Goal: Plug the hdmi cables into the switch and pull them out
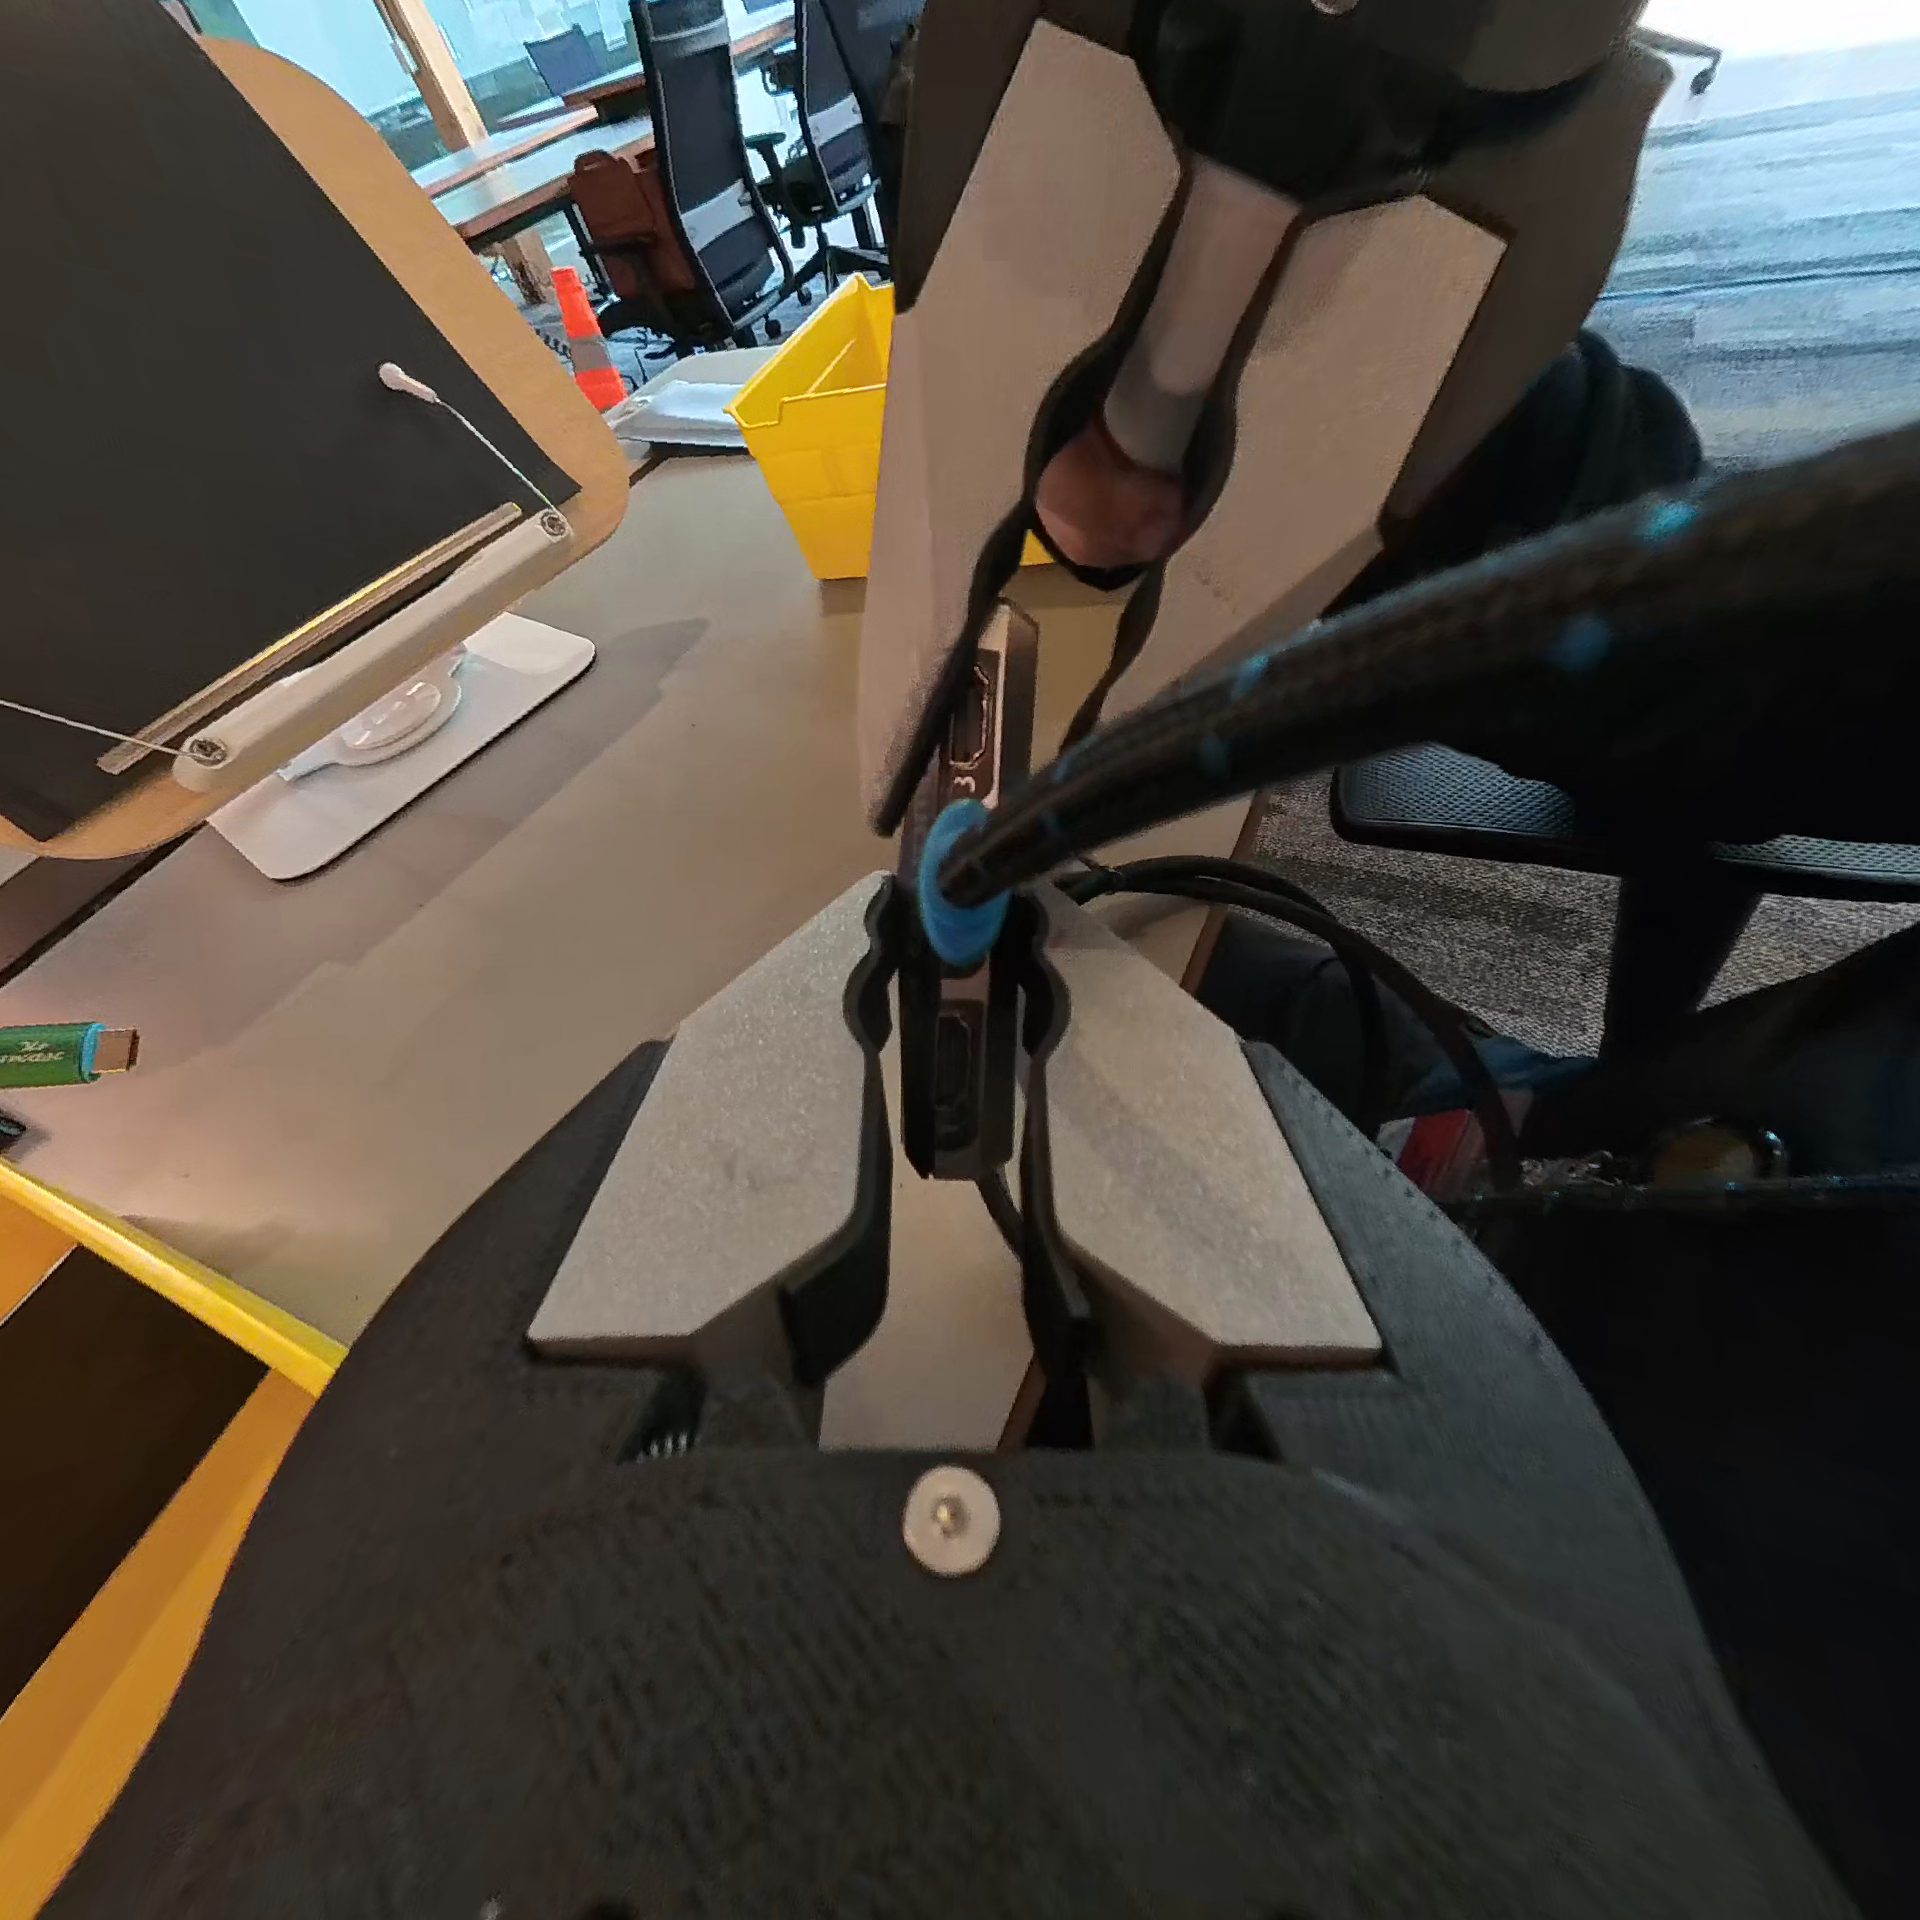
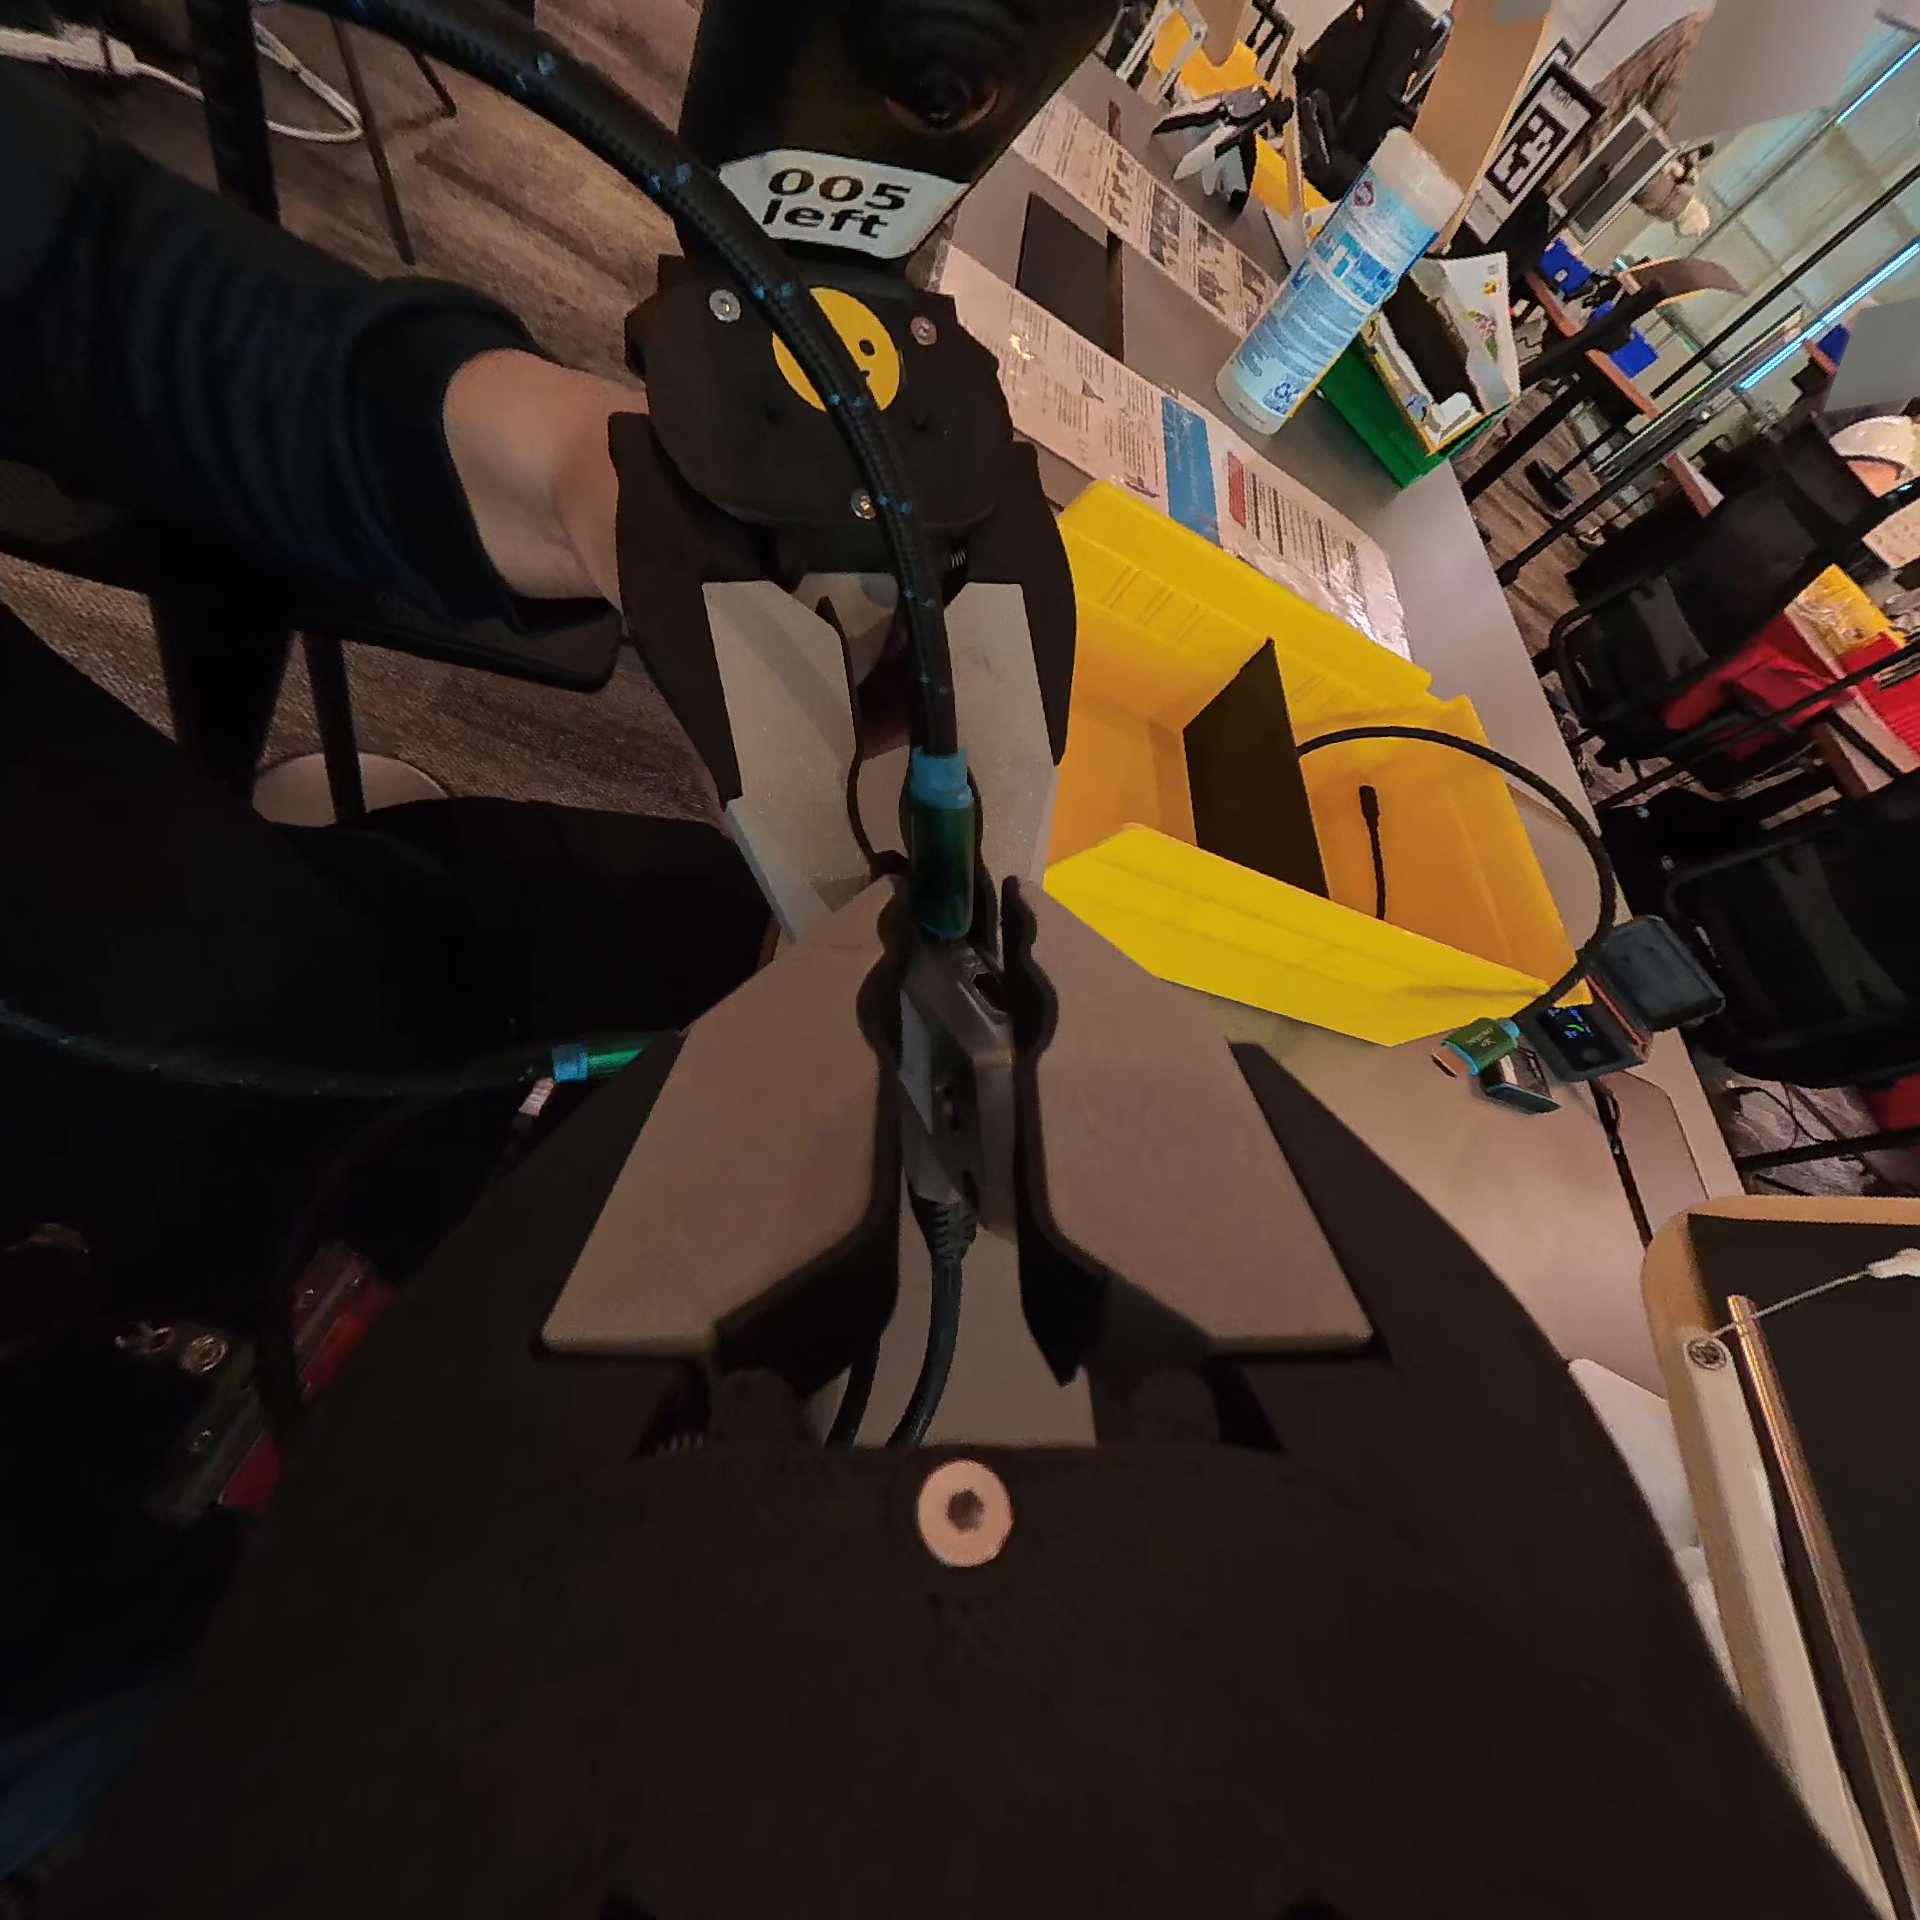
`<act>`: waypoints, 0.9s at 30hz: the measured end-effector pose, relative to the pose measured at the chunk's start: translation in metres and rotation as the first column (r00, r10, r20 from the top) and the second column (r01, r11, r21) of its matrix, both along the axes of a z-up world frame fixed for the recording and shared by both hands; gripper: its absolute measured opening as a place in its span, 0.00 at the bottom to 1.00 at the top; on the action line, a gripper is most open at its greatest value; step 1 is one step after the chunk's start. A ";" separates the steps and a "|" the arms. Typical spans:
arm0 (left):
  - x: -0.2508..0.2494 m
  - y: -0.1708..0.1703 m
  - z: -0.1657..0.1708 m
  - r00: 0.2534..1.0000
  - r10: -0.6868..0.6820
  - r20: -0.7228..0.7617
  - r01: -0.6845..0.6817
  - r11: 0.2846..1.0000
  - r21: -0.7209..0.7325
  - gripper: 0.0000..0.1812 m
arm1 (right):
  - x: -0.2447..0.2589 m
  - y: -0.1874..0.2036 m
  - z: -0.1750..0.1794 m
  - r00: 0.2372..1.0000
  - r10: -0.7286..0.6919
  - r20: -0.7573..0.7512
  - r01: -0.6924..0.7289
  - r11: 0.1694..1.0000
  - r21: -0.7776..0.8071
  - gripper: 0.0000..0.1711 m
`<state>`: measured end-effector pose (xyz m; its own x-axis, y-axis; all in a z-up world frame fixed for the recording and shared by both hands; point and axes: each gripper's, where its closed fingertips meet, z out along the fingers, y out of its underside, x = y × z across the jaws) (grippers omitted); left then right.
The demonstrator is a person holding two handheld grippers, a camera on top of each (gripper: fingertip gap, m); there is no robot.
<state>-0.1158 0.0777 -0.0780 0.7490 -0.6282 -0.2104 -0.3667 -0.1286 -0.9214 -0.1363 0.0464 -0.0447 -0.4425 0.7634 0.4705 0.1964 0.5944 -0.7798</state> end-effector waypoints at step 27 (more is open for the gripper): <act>-0.008 0.013 -0.003 0.984 0.037 0.174 -0.033 0.999 -0.024 0.11 | -0.016 0.008 -0.004 0.978 0.195 -0.075 -0.208 0.893 -0.398 0.04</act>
